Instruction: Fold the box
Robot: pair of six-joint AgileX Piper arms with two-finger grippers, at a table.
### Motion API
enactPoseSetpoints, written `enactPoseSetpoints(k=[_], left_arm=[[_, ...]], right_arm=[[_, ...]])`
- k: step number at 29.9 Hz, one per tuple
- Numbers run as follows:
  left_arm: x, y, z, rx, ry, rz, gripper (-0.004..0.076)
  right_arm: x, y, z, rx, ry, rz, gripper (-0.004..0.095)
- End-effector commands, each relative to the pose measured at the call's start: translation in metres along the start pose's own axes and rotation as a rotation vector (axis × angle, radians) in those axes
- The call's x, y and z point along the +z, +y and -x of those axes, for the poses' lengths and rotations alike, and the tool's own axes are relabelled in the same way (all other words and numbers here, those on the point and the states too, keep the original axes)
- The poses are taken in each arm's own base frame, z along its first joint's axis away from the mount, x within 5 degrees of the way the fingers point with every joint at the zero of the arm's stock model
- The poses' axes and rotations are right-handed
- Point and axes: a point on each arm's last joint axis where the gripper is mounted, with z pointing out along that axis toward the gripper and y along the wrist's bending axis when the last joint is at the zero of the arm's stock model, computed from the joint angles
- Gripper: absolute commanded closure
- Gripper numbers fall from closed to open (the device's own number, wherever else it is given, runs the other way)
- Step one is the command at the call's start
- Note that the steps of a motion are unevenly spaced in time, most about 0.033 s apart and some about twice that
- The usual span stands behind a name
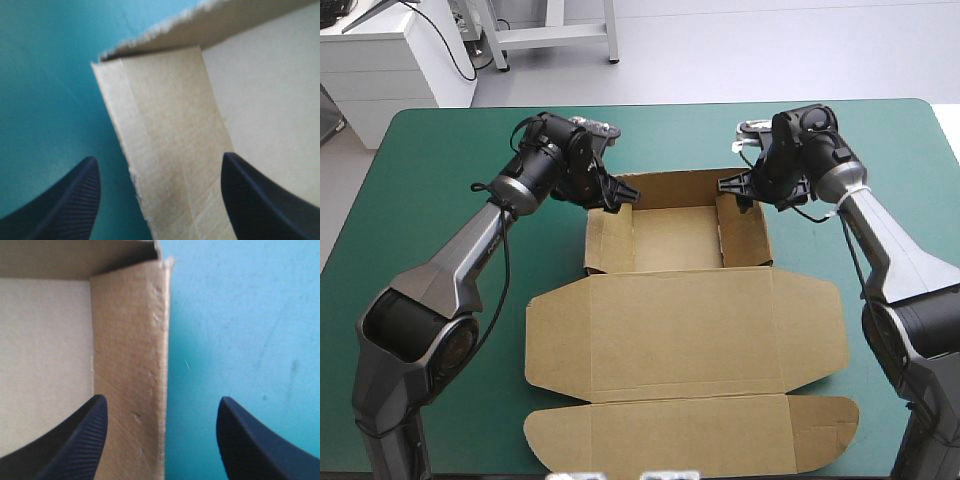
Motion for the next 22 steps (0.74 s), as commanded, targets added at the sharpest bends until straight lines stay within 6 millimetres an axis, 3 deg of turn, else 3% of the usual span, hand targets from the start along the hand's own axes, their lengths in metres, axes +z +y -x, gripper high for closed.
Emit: enactPoseSetpoints(k=[1,4,5,6,11,17,22], left_arm=[[-0.067,0.002,0.009,-0.012,-0.148,-0.018,0.0337],[-0.088,0.004,0.008,-0.002,-0.201,-0.025,0.0568],[-0.098,0.005,0.006,0.010,-0.221,-0.024,0.0690],[-0.105,0.006,0.004,0.025,-0.234,-0.022,0.0728],[-0.136,0.010,-0.020,0.021,-0.253,-0.053,0.0731],[-0.143,0.019,-0.071,0.030,-0.174,-0.029,0.0731],[-0.144,0.030,-0.122,0.040,-0.139,0.005,0.0731]], right_arm=[[-0.056,-0.003,0.006,0.016,-0.138,0.056,0.0321],[-0.071,-0.003,0.002,0.014,-0.172,0.064,0.0321],[-0.076,-0.004,0.001,0.013,-0.183,0.066,0.0321],[-0.081,-0.004,0.000,0.011,-0.194,0.069,0.0321],[-0.094,-0.005,-0.004,-0.005,-0.222,0.068,0.0322],[-0.086,-0.005,-0.002,-0.013,-0.204,0.059,0.0322],[-0.067,-0.006,-0.004,-0.015,-0.150,0.036,0.0322]])
